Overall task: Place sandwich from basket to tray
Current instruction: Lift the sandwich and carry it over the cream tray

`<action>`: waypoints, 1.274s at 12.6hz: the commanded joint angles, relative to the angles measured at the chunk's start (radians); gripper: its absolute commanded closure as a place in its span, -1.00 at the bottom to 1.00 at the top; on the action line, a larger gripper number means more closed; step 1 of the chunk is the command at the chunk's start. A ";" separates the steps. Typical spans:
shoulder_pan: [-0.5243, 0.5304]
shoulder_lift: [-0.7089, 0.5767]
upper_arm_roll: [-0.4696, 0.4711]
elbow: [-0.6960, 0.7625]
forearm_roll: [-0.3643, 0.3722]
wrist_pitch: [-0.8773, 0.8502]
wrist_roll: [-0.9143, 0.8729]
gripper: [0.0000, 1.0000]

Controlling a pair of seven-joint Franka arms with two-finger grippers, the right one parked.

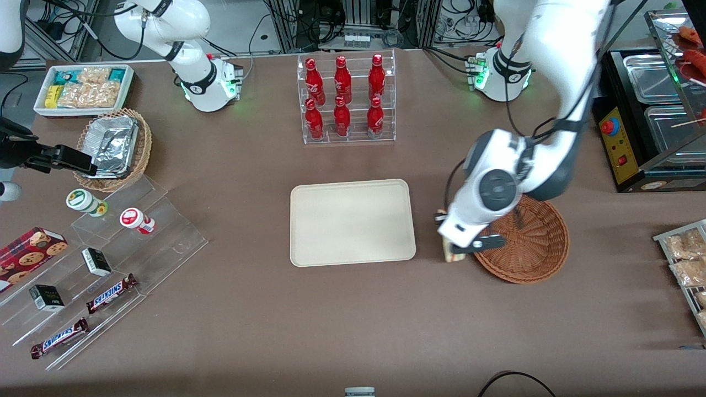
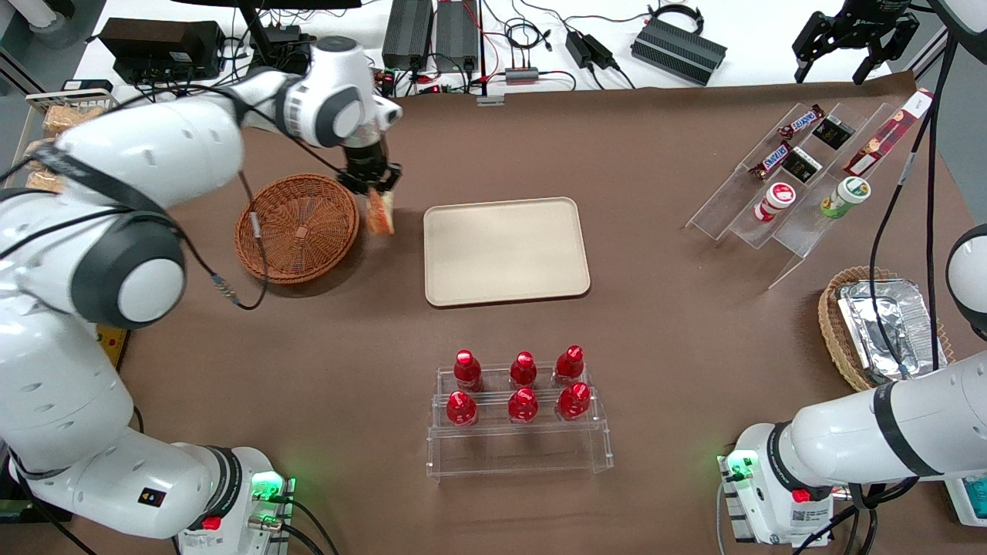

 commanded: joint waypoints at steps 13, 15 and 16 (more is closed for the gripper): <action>-0.354 0.322 0.013 0.383 -0.008 0.102 -0.424 1.00; -0.359 0.324 0.002 0.379 -0.028 0.093 -0.422 1.00; -0.360 0.324 0.001 0.377 -0.028 0.088 -0.422 1.00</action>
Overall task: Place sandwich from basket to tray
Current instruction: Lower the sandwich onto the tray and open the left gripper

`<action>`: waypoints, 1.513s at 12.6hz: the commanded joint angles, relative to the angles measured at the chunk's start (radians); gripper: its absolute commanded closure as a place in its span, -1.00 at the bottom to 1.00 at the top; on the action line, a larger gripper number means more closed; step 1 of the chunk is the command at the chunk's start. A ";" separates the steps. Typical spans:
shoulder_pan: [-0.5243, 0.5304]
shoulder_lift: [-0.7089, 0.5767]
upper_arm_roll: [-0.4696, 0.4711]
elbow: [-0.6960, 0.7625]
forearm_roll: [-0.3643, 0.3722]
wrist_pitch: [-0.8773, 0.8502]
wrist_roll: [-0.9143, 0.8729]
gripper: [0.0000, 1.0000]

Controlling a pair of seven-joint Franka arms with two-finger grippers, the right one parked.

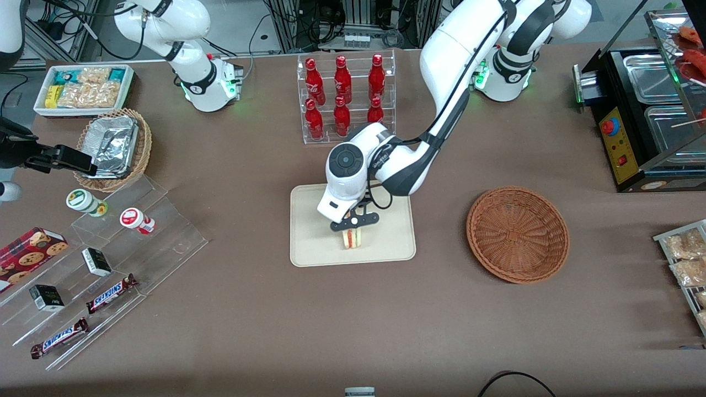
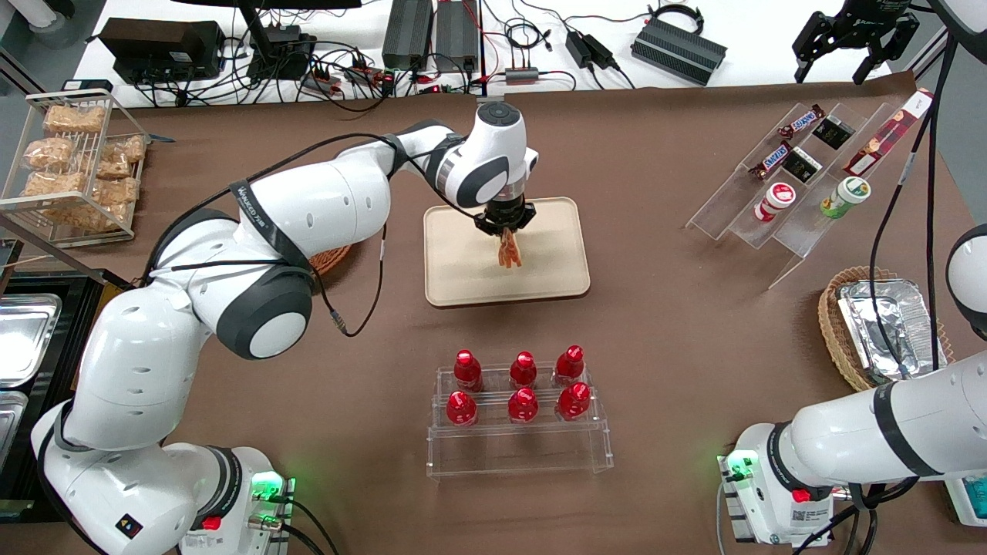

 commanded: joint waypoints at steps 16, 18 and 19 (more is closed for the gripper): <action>-0.018 0.002 0.009 0.080 0.009 -0.099 -0.052 -1.00; -0.015 -0.005 0.009 0.145 0.054 -0.190 -0.051 -1.00; -0.018 -0.014 0.013 0.157 0.080 -0.196 -0.049 -1.00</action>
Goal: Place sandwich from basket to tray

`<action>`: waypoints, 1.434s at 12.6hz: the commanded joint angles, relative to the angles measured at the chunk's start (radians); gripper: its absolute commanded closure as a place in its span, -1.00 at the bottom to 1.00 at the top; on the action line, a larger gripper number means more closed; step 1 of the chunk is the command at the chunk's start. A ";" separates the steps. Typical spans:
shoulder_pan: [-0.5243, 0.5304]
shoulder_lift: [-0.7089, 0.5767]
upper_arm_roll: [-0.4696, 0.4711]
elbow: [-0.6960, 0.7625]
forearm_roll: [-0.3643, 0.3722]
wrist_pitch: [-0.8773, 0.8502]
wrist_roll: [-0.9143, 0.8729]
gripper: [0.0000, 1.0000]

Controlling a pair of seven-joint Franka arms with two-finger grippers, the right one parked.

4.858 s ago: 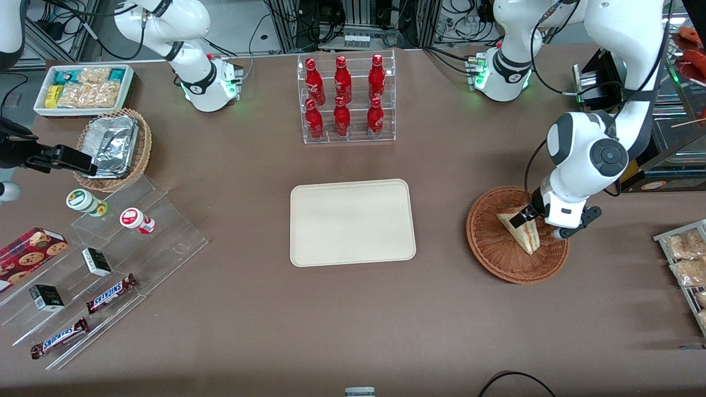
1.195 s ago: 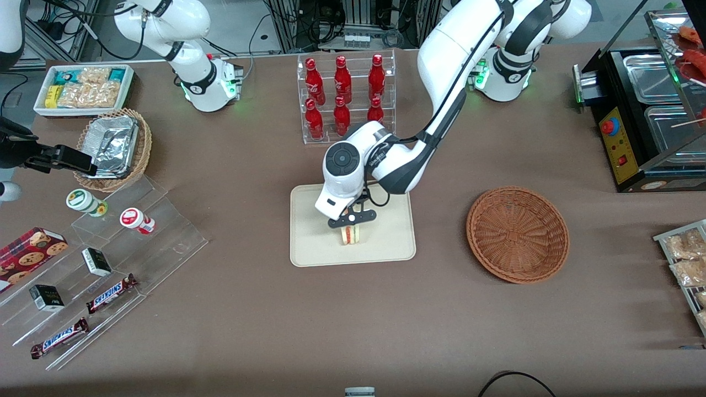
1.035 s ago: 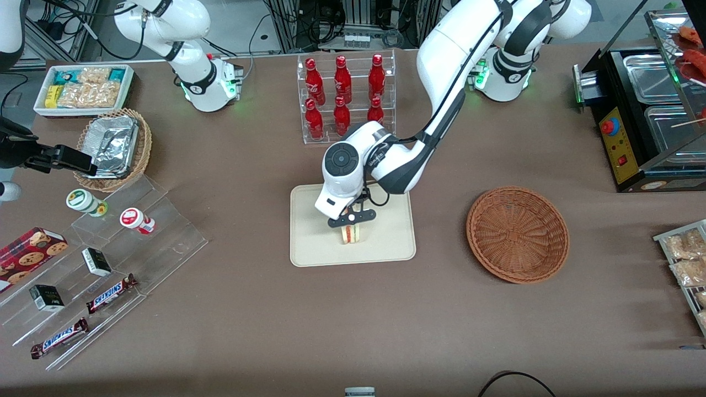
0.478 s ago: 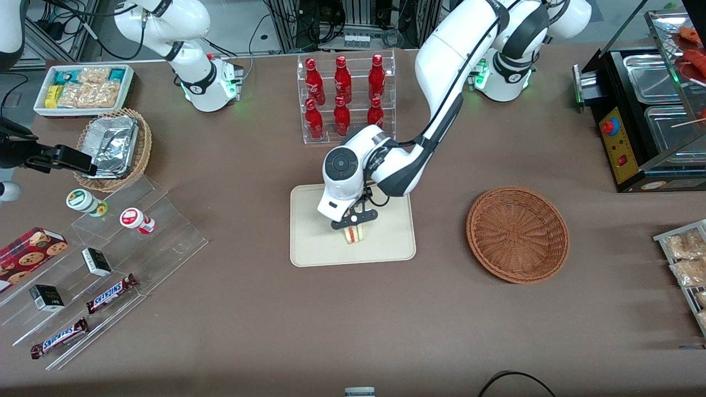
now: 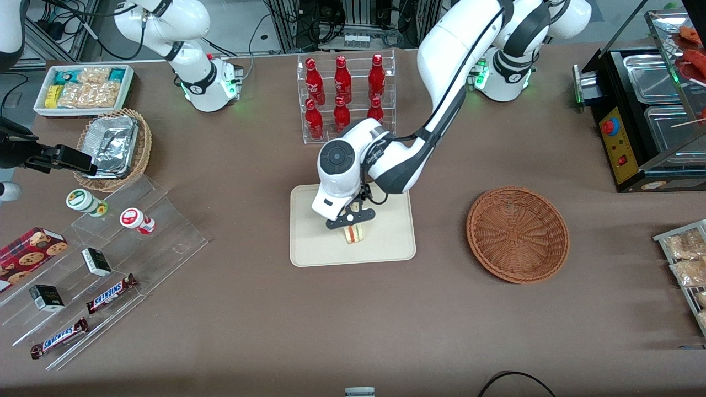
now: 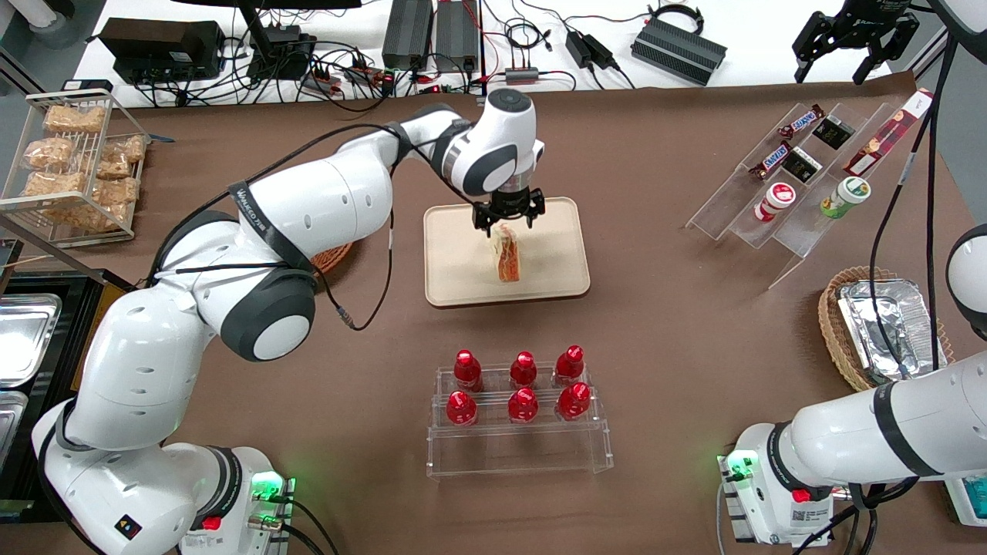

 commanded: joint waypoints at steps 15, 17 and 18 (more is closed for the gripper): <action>0.372 -0.538 0.013 -0.464 -0.002 -0.114 0.610 -1.00; 0.458 -0.621 0.014 -0.523 -0.029 -0.154 0.777 -1.00; 0.501 -0.649 0.014 -0.528 -0.033 -0.193 0.845 -1.00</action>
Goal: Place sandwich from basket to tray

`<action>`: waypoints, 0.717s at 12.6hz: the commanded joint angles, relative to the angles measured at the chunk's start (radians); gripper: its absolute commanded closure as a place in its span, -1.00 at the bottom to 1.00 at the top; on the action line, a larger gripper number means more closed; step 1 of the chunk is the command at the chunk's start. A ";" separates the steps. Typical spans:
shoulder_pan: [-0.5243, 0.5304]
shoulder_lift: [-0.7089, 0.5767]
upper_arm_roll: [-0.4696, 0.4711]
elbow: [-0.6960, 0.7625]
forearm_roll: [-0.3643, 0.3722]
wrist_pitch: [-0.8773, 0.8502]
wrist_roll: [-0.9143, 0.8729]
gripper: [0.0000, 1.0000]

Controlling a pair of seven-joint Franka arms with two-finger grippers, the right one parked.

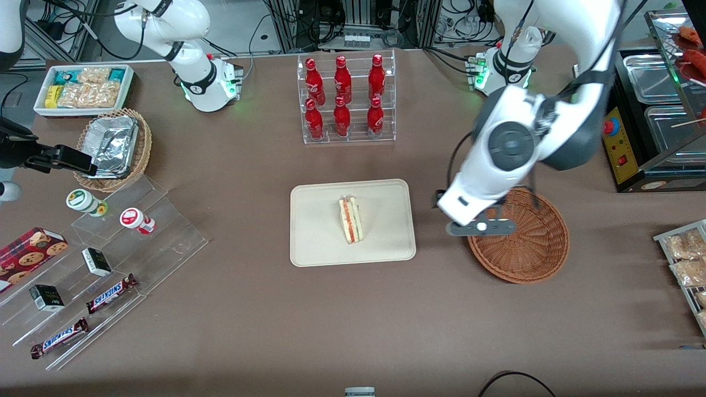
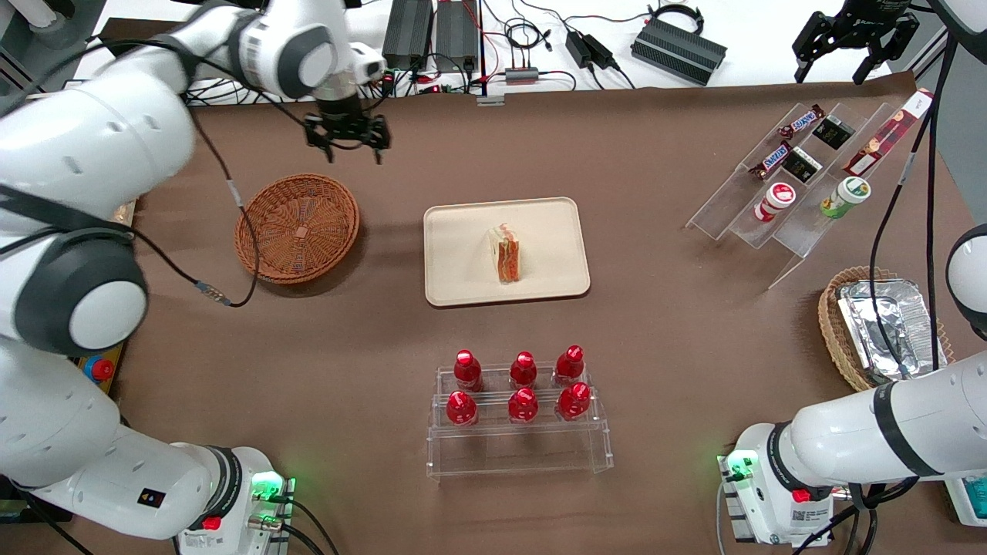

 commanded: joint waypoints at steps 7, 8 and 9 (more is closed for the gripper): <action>0.213 -0.218 0.031 0.038 -0.036 -0.344 0.385 -1.00; 0.215 -0.220 0.039 0.075 -0.036 -0.388 0.400 -1.00; 0.215 -0.221 0.053 0.102 -0.036 -0.418 0.405 -1.00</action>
